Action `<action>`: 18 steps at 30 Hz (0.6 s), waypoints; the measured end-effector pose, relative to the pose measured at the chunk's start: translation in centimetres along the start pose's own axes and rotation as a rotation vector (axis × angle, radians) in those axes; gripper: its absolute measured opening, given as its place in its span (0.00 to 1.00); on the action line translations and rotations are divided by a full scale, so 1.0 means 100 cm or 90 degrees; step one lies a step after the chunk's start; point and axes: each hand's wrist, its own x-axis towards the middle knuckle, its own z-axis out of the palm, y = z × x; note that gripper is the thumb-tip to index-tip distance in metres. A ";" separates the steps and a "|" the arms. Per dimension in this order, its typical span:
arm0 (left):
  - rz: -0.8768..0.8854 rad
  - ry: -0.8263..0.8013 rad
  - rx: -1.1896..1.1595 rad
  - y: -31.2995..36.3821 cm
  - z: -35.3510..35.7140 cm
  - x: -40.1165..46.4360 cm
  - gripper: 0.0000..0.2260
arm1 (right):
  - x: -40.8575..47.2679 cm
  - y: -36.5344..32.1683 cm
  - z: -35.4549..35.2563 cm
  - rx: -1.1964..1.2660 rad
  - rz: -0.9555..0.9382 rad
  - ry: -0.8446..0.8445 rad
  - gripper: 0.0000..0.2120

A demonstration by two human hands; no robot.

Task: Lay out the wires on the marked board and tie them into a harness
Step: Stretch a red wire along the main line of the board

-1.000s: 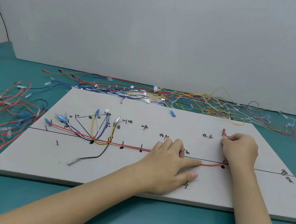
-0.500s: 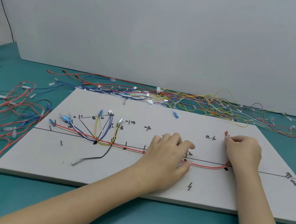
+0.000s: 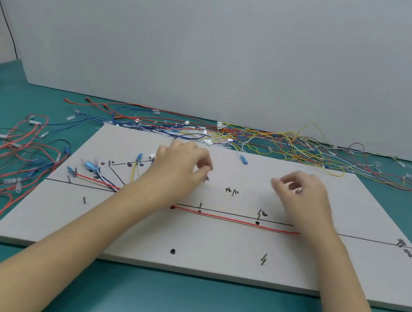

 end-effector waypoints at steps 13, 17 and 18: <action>-0.111 -0.124 -0.073 -0.071 -0.048 -0.003 0.07 | -0.026 -0.032 0.040 -0.116 -0.130 -0.123 0.06; -0.112 -0.133 -0.105 -0.071 -0.050 -0.004 0.06 | -0.028 -0.038 0.048 -0.130 -0.150 -0.101 0.06; -0.116 -0.150 -0.121 -0.069 -0.050 -0.004 0.06 | -0.028 -0.038 0.048 -0.123 -0.146 -0.095 0.06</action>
